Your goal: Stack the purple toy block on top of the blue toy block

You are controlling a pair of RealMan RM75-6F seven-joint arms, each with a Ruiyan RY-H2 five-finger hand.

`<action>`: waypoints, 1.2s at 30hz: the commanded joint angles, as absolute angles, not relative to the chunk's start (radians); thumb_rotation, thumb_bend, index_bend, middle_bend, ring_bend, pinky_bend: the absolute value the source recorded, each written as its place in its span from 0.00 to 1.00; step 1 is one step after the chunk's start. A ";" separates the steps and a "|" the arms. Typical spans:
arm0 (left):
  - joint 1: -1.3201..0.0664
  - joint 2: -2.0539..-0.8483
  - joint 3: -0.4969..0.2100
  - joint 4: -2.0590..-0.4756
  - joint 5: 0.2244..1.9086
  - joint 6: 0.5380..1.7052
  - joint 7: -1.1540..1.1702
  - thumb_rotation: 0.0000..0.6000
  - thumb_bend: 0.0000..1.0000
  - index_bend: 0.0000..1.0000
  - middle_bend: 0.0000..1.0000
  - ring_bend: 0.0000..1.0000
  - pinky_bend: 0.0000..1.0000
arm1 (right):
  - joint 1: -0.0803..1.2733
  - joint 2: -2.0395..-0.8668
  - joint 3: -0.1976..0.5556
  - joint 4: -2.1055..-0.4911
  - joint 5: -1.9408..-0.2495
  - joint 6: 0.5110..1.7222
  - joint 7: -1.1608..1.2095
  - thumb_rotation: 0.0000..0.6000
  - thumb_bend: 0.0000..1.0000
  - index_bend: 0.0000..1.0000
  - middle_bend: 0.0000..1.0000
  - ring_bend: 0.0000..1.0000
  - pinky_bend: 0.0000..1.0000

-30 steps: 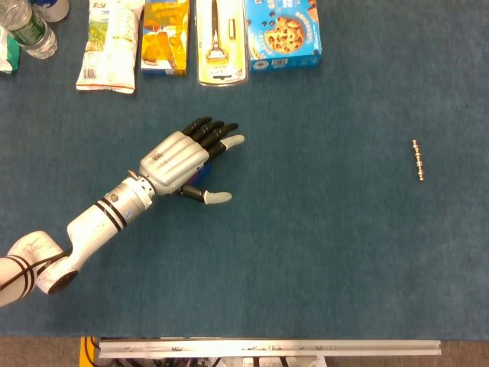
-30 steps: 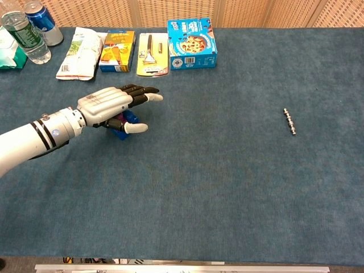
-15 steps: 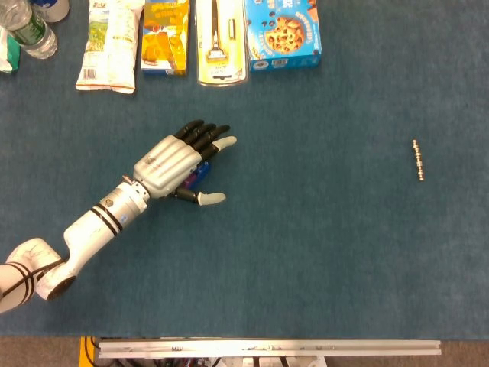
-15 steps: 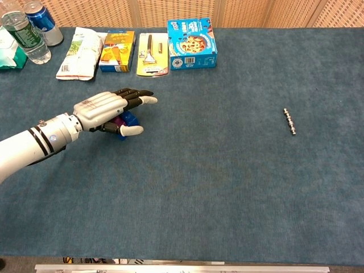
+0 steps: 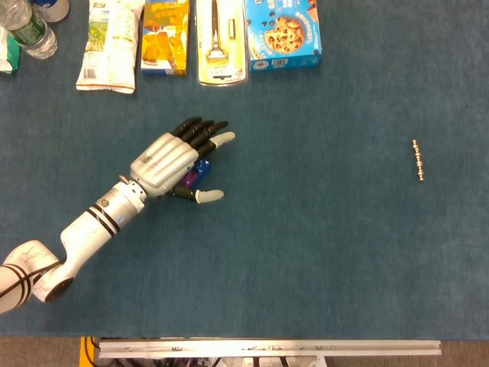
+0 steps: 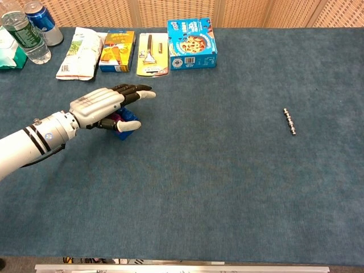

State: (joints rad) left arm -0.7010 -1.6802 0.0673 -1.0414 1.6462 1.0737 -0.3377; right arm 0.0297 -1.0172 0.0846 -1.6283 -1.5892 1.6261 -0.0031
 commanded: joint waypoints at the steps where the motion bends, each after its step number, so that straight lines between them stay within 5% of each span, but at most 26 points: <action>1: -0.702 -1.653 0.051 -1.079 1.636 1.087 -0.344 0.00 0.00 0.00 0.00 0.00 0.00 | 0.031 -1.015 0.085 -1.629 -1.591 1.625 -0.004 1.00 0.35 0.34 0.44 0.35 0.39; 10: -0.670 -1.536 -0.012 -1.217 1.554 1.123 -0.299 0.02 0.00 0.00 0.00 0.00 0.00 | 0.042 -0.998 0.085 -1.642 -1.593 1.605 -0.018 1.00 0.35 0.34 0.44 0.35 0.39; 13: -0.644 -1.485 -0.037 -1.266 1.502 1.136 -0.248 0.31 0.00 0.00 0.00 0.00 0.00 | 0.050 -0.993 0.085 -1.649 -1.593 1.591 -0.028 1.00 0.35 0.34 0.44 0.35 0.39; 16: -0.607 -1.428 -0.053 -1.327 1.446 1.155 -0.170 0.91 0.00 0.00 0.00 0.00 0.00 | 0.059 -0.989 0.086 -1.655 -1.588 1.573 -0.036 1.00 0.35 0.34 0.44 0.35 0.40; 17: -0.595 -1.413 -0.056 -1.342 1.432 1.162 -0.153 0.99 0.00 0.00 0.00 0.00 0.00 | 0.061 -0.988 0.085 -1.657 -1.586 1.568 -0.039 1.00 0.35 0.34 0.44 0.35 0.40; 36: -0.324 -1.242 -0.059 -1.552 1.248 1.388 0.042 1.00 0.08 0.02 0.00 0.00 0.00 | 0.104 -0.983 0.082 -1.650 -1.549 1.476 -0.064 1.00 0.35 0.34 0.44 0.35 0.40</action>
State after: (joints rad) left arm -0.3439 -1.2514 -0.0613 -1.5341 1.2527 1.3590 0.0239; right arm 0.1032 -0.9818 0.0833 -1.6479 -1.5510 1.4777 -0.0619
